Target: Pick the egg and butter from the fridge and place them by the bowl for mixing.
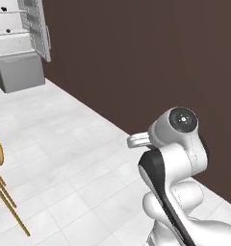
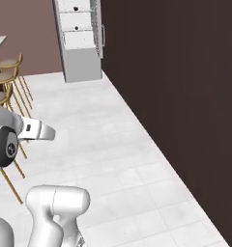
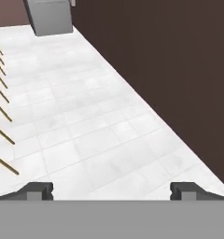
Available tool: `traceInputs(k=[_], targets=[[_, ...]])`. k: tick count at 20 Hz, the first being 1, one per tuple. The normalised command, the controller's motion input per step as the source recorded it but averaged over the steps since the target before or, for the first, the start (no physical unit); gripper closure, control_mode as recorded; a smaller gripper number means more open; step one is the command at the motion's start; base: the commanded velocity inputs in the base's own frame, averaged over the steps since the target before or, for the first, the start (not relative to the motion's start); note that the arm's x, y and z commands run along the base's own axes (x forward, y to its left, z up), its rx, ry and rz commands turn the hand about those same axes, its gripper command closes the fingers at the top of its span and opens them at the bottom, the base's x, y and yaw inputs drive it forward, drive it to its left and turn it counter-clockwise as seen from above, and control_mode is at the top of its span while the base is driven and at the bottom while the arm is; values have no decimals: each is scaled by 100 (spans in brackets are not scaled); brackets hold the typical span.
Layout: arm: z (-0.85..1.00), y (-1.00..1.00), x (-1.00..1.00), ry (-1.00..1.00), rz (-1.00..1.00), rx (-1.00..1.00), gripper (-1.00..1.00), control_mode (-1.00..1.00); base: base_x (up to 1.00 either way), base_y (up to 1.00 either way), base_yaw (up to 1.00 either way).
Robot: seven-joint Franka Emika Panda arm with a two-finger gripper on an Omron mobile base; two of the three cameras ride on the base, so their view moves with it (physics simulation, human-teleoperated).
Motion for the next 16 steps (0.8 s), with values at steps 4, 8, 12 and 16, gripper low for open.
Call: traceInputs(k=[4, 8, 12, 16], targets=[[0, 0, 0, 0, 0, 0, -100, 100, 100, 0, 18], [0, 0, 0, 0, 0, 0, -100, 100, 100, -6, 24], [0, 0, 0, 0, 0, 0, -100, 100, 100, 0, 27], [0, 0, 0, 0, 0, 0, -100, 100, 100, -1, 26]])
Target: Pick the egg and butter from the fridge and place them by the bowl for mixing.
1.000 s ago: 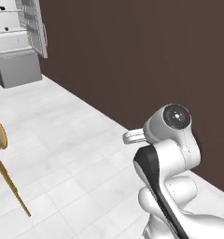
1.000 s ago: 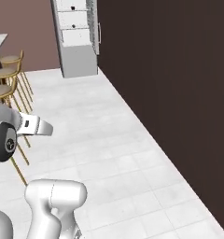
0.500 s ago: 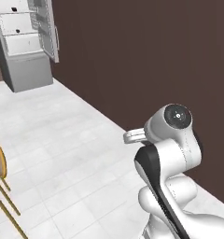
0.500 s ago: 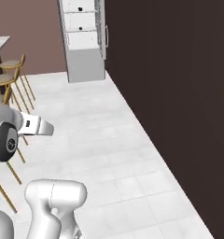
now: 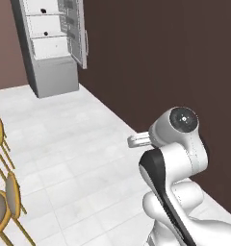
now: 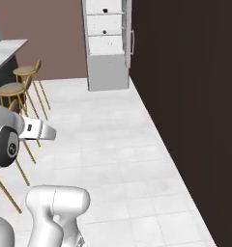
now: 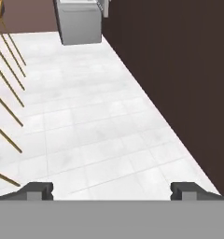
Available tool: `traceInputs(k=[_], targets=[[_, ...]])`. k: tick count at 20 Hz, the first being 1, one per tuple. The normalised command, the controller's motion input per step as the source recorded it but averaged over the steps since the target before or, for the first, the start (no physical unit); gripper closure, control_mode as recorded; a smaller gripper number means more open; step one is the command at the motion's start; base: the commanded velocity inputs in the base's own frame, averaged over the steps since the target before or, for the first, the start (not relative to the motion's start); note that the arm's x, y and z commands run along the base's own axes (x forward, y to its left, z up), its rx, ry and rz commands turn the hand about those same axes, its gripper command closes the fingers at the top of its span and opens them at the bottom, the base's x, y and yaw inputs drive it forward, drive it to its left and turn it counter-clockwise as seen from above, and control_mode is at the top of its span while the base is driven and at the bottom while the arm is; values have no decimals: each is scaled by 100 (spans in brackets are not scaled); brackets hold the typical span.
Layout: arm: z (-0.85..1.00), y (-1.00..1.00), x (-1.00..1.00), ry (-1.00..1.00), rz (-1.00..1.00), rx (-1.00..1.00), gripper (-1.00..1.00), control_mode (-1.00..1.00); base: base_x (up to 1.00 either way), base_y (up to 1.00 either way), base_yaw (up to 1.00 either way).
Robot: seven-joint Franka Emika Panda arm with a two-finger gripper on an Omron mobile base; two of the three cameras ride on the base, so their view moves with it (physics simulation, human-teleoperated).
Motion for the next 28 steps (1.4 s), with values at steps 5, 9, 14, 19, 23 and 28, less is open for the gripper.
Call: traceInputs(k=[5, 9, 14, 19, 23, 28], targets=[[0, 0, 0, 0, 0, 0, -100, 100, 100, -8, 23], [0, 0, 0, 0, 0, 0, -100, 100, 100, -18, 20], [0, 0, 0, 0, 0, 0, -100, 100, 100, -36, 13], [0, 0, 0, 0, 0, 0, -100, 100, 100, -54, 4], [0, 0, 0, 0, 0, 0, -100, 100, 100, -73, 0], [0, 0, 0, 0, 0, 0, -100, 100, 100, -56, -1]])
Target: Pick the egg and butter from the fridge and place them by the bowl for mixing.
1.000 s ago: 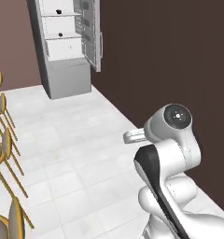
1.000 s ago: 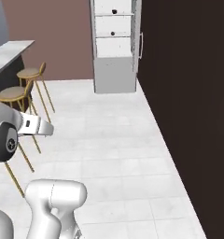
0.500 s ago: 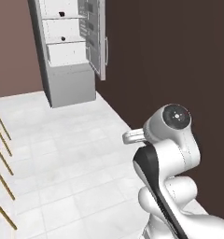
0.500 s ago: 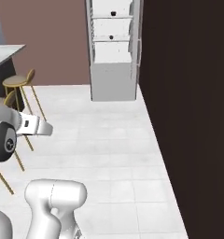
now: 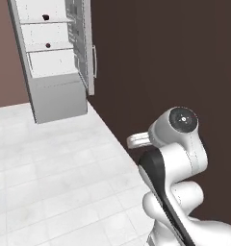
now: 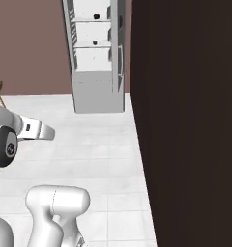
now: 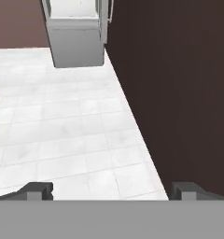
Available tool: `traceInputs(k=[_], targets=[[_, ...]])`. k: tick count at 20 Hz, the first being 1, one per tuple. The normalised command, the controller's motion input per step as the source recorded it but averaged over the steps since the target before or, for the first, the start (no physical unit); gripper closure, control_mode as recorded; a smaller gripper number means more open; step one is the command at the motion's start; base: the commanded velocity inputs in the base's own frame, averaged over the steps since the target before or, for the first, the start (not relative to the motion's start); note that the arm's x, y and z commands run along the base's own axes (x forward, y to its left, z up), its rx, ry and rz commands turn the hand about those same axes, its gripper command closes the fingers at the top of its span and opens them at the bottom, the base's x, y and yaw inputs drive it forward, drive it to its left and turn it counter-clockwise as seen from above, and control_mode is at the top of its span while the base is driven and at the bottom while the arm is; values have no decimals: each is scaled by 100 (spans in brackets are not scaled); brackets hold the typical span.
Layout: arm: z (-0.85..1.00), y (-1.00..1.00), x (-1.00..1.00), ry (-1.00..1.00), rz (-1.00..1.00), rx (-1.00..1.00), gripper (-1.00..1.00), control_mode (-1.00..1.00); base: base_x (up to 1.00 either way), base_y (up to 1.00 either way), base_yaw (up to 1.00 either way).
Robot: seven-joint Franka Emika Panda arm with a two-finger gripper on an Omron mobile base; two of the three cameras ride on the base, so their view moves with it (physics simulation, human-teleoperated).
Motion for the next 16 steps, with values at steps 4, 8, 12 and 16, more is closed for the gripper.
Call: traceInputs(k=[4, 8, 12, 16], targets=[[0, 0, 0, 0, 0, 0, -100, 100, 100, -13, 0], [0, 0, 0, 0, 0, 0, -100, 100, 100, 0, 1], [0, 0, 0, 0, 0, 0, -100, 100, 100, 3, 6], [0, 0, 0, 0, 0, 0, -100, 100, 100, 1, 6]])
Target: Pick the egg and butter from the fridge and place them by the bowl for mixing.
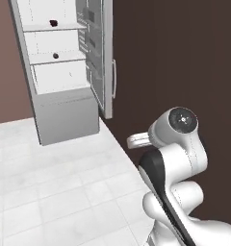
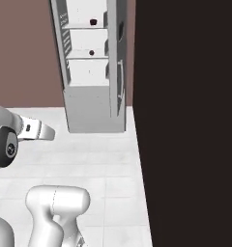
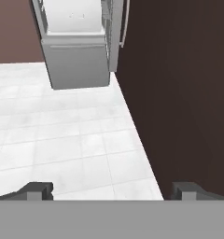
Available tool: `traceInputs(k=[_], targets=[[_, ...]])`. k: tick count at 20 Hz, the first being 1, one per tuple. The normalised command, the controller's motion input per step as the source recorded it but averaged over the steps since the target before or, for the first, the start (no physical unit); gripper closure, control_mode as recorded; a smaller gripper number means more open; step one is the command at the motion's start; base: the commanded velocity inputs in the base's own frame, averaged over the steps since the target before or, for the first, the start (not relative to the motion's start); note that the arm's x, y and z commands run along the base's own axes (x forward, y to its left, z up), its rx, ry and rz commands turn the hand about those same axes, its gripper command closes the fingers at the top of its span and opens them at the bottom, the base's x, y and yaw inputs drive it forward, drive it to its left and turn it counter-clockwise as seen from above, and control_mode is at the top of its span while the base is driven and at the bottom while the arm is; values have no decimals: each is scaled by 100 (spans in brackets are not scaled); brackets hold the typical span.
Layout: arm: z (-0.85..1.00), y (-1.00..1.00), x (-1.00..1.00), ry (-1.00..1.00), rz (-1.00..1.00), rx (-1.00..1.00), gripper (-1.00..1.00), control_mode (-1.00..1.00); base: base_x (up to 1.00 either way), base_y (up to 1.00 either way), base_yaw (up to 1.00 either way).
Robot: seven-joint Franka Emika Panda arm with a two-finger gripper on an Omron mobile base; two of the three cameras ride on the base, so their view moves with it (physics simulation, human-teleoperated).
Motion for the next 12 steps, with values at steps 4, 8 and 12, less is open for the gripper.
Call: traceInputs(k=[4, 8, 12], targets=[[0, 0, 0, 0, 0, 0, -100, 100, 100, 4, 5], [0, 0, 0, 0, 0, 0, -100, 100, 100, 22, 4], [0, 0, 0, 0, 0, 0, -100, 100, 100, 30, 2]])
